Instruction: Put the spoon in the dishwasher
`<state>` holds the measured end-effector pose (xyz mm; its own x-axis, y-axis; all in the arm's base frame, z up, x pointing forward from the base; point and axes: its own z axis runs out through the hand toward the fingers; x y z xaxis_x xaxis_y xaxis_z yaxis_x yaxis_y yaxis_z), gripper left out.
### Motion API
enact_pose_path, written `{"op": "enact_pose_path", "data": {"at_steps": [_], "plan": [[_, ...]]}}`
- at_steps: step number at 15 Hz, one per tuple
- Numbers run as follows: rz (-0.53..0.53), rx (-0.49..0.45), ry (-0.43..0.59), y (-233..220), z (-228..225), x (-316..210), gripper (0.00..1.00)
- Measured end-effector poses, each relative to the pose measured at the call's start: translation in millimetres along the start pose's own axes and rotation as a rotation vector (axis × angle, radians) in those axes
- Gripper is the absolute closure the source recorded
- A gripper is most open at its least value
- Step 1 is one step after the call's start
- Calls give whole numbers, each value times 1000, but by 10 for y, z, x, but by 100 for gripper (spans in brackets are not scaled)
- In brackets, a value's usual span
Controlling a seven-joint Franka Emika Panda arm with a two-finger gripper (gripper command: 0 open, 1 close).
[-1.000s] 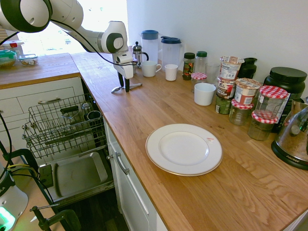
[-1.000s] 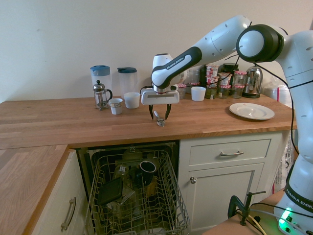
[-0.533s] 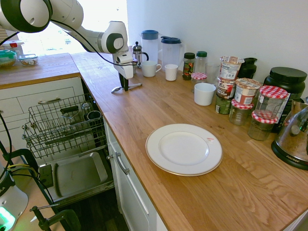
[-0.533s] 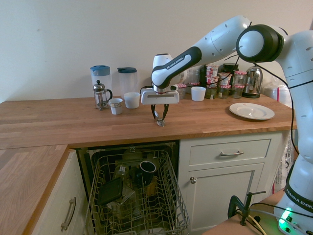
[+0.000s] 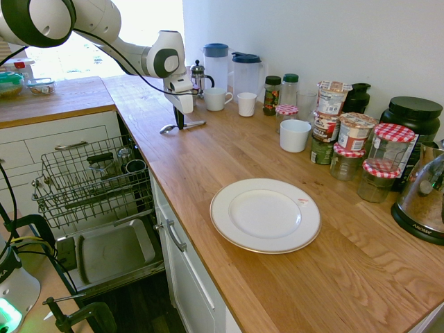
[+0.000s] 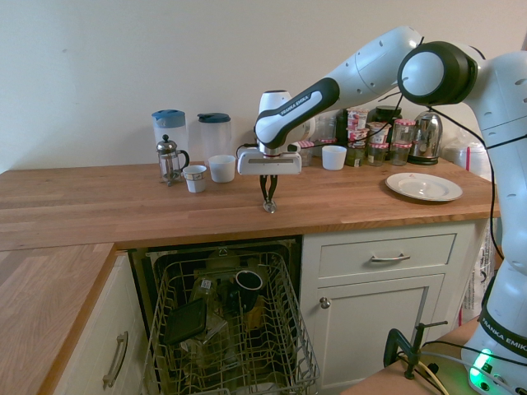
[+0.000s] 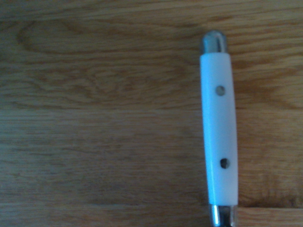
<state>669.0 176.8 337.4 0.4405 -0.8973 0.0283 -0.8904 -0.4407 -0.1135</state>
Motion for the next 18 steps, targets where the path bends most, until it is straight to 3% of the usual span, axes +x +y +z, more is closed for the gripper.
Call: {"op": "enact_pose_path", "data": {"at_steps": [7, 13, 18], "plan": [[-37, 41, 9, 295, -295, -191, 100], [-128, 60, -4, 955, -594, -1042, 100], [-106, 61, -31, 1556, -563, -1820, 100]]}}
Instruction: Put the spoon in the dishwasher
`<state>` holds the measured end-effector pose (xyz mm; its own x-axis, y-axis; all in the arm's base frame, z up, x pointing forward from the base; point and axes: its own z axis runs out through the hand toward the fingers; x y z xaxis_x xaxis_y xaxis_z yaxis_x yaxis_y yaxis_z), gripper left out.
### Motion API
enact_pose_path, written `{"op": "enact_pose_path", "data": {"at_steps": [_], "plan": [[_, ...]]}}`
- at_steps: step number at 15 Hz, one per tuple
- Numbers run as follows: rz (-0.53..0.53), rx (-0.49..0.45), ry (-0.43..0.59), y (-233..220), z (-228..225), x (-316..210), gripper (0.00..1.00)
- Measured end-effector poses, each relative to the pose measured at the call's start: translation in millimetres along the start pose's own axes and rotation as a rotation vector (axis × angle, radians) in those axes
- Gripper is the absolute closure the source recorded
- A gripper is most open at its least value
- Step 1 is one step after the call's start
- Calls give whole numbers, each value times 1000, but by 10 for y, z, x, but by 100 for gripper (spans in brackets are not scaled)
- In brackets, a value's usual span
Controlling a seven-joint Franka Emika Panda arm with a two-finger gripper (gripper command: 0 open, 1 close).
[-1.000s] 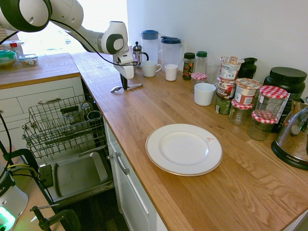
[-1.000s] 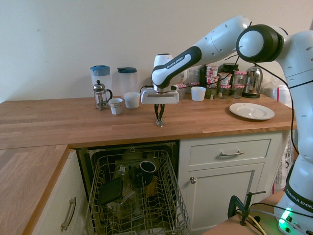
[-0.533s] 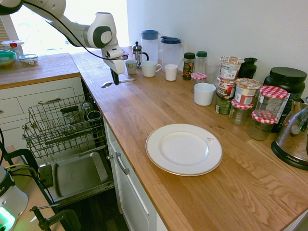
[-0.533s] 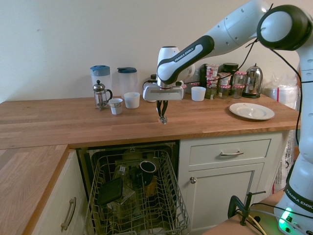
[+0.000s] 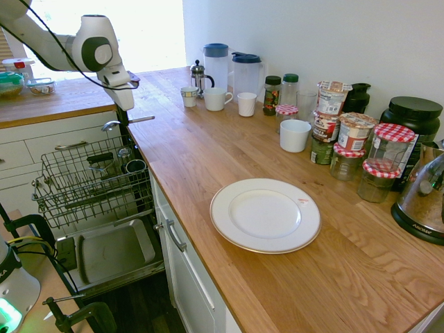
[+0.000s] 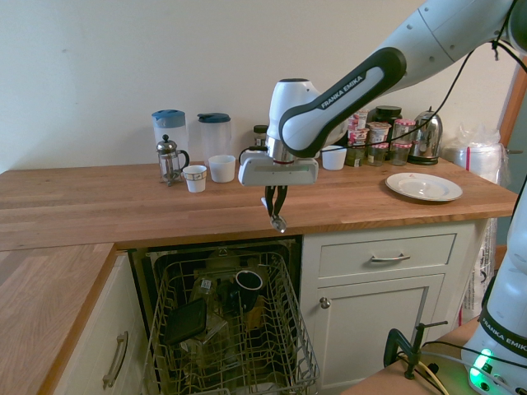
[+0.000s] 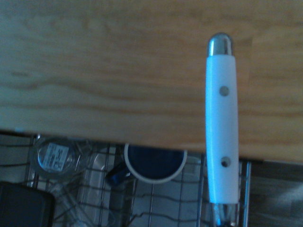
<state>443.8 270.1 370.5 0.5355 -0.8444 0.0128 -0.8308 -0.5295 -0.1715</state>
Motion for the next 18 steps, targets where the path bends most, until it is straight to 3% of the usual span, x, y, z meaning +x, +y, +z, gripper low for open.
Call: {"op": "enact_pose_path", "data": {"at_steps": [4, 9, 13, 18], "plan": [[14, -28, -8, 229, 296, -696, 100], [3, -74, -59, 266, 981, -1143, 100], [8, -84, -32, 278, 1053, -1131, 100], [38, -133, -30, 432, 1521, -1241, 100]]}}
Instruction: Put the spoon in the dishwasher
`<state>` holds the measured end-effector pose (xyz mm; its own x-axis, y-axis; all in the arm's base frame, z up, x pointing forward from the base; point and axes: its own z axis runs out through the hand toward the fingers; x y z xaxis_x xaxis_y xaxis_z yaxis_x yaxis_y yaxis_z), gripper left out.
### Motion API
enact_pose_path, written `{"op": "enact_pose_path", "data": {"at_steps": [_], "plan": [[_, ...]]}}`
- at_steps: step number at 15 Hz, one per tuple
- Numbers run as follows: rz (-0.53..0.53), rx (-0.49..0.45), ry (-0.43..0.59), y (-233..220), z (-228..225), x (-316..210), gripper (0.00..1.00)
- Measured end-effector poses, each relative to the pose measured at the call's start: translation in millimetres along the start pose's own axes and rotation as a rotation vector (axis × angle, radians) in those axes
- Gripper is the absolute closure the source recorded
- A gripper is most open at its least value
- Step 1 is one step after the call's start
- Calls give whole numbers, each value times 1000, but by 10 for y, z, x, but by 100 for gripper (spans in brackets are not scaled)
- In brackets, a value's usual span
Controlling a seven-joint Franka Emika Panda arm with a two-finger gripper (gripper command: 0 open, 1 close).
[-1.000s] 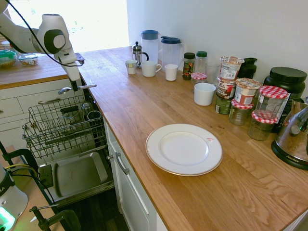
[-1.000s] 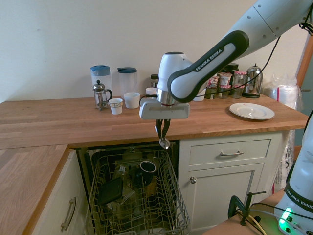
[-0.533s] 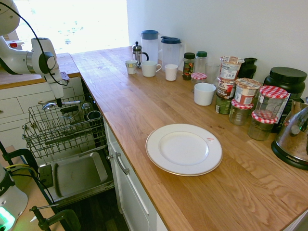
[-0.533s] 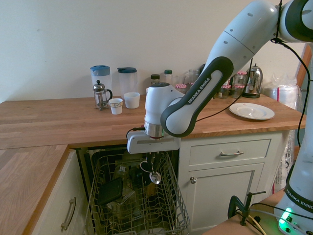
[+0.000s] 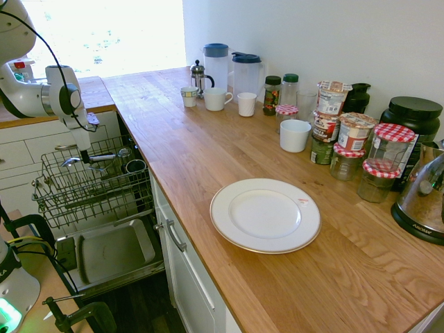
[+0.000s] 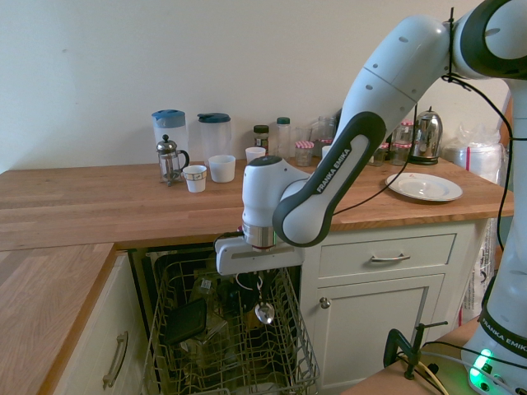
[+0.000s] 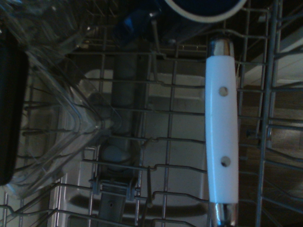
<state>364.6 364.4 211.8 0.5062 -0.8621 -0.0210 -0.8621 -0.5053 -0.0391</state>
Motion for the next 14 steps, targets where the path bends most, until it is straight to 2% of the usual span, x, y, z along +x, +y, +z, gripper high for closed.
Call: {"op": "enact_pose_path", "data": {"at_steps": [7, 10, 11, 14], "plan": [[34, -44, -31, -4, 929, 62, 100], [44, -48, -40, -58, 1170, 30, 100], [45, -42, -40, -85, 1184, 23, 0], [43, -37, -38, -99, 1227, -8, 0]]}}
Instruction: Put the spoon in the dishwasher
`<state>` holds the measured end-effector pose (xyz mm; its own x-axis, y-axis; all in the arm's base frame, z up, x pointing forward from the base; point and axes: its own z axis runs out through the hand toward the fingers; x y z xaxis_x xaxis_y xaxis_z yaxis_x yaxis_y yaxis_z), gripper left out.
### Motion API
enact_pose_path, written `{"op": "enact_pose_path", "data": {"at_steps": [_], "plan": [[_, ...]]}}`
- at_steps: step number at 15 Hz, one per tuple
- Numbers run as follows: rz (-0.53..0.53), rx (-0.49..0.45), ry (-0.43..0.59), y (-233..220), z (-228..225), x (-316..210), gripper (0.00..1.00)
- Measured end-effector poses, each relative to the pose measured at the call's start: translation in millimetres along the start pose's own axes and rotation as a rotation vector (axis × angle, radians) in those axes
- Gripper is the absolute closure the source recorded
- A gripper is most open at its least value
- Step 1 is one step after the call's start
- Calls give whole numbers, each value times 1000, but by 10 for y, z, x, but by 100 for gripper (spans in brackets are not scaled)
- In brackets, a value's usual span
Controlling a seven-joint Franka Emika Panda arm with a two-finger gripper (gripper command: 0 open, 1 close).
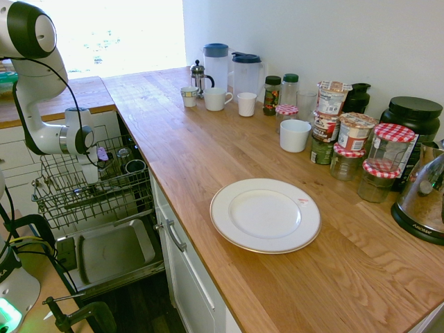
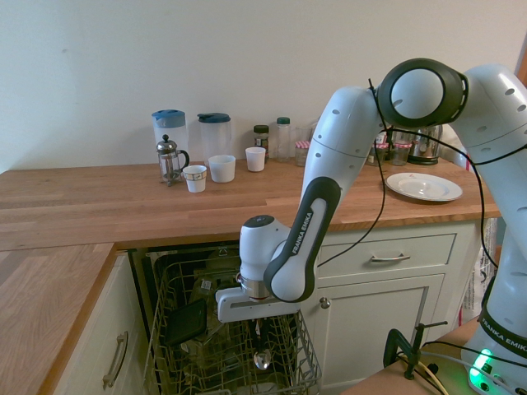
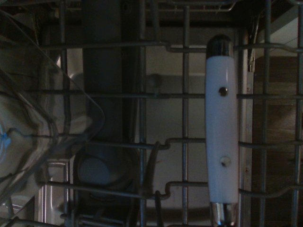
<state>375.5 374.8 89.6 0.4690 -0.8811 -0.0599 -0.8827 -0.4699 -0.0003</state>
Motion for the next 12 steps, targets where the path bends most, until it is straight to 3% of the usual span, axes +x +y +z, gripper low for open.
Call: {"op": "enact_pose_path", "data": {"at_steps": [12], "plan": [[-12, 9, 29, -47, -115, 35, 0]]}}
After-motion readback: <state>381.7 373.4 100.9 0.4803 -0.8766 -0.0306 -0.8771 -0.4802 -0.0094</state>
